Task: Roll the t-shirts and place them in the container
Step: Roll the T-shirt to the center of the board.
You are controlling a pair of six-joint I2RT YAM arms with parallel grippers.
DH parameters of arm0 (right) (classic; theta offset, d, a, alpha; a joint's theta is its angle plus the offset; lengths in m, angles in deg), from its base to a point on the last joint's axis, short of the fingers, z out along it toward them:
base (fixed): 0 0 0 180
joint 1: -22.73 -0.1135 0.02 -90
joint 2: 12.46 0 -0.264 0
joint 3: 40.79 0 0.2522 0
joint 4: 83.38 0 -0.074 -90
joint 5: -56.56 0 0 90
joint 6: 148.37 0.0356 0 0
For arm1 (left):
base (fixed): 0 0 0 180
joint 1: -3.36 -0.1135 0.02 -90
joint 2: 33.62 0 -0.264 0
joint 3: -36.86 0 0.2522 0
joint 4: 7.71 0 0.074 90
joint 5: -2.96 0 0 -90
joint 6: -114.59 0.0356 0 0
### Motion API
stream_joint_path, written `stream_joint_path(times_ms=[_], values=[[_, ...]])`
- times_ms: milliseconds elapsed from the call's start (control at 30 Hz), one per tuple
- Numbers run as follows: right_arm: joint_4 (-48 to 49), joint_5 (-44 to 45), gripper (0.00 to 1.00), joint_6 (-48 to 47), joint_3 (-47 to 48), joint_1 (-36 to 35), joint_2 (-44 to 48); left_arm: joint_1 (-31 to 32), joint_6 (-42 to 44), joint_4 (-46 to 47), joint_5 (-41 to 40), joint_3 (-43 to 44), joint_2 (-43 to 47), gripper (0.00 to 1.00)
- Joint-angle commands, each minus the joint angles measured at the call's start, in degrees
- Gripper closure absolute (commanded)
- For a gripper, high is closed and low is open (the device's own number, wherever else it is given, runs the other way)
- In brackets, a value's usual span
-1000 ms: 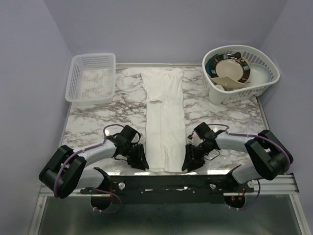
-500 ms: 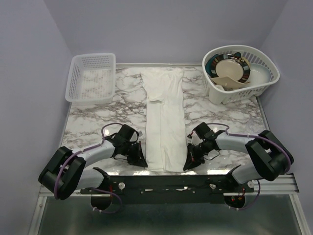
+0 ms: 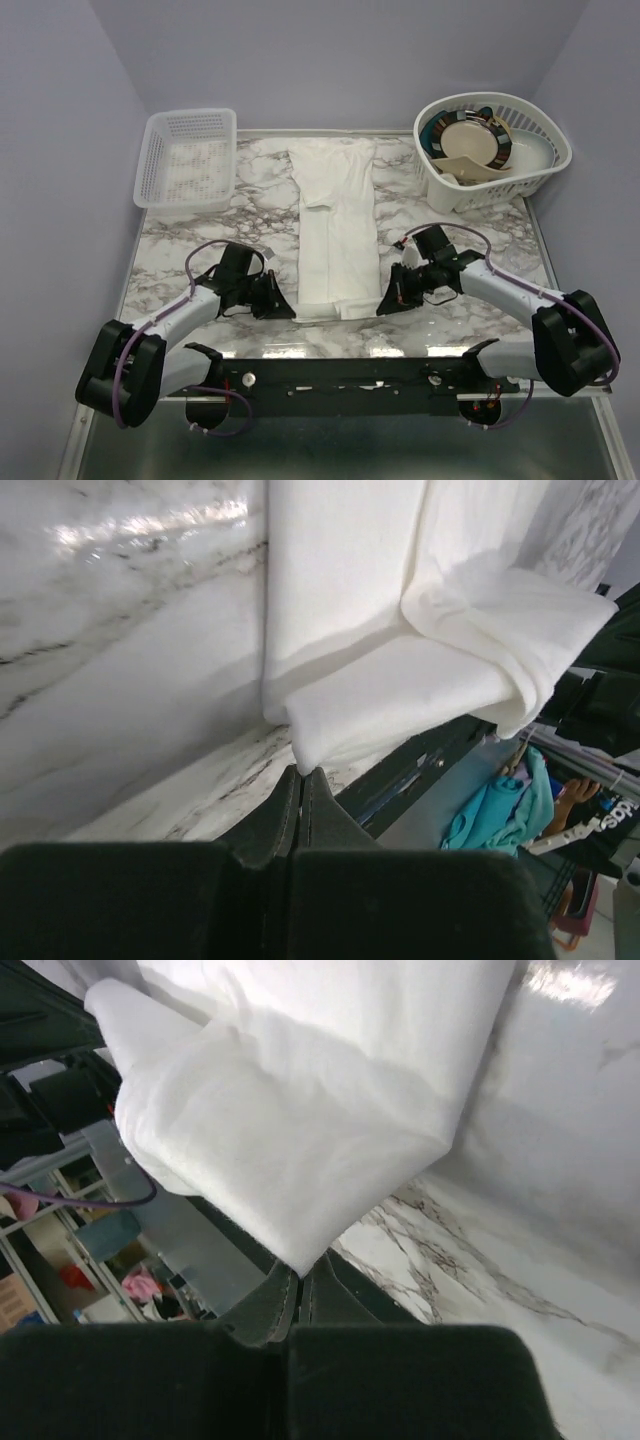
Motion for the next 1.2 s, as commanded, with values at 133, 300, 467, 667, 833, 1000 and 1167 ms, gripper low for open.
stream_joint_path(times_ms=[133,300,467,667,833,1000,1167], values=[[0.7,2.5,0.99,-2.7,3.5,1.9,-2.2,-3.6,1.8,8.3,1.8,4.3,-3.8,1.00],[2.9,3.3,1.00,-3.2,3.0,2.6,-3.0,-4.1,3.6,11.0,-0.3,6.6,-6.3,1.00],[5.7,5.1,1.00,-4.3,2.4,5.6,-4.0,-4.2,4.9,12.9,-1.6,7.7,-8.2,1.00],[7.0,6.0,0.99,-7.0,3.6,6.9,-6.6,-4.2,6.9,14.5,-3.5,9.6,-11.3,1.00],[7.7,5.4,0.99,-8.2,5.8,6.8,-9.8,-4.2,8.4,11.9,-5.0,12.2,-14.3,1.00],[8.3,4.8,0.98,-8.5,8.1,7.0,-12.2,-4.2,8.5,9.0,-6.5,12.4,-15.0,1.00],[6.9,5.8,0.77,-8.8,9.9,6.9,-14.7,-4.2,8.2,10.3,-9.8,11.4,-14.0,0.85]])
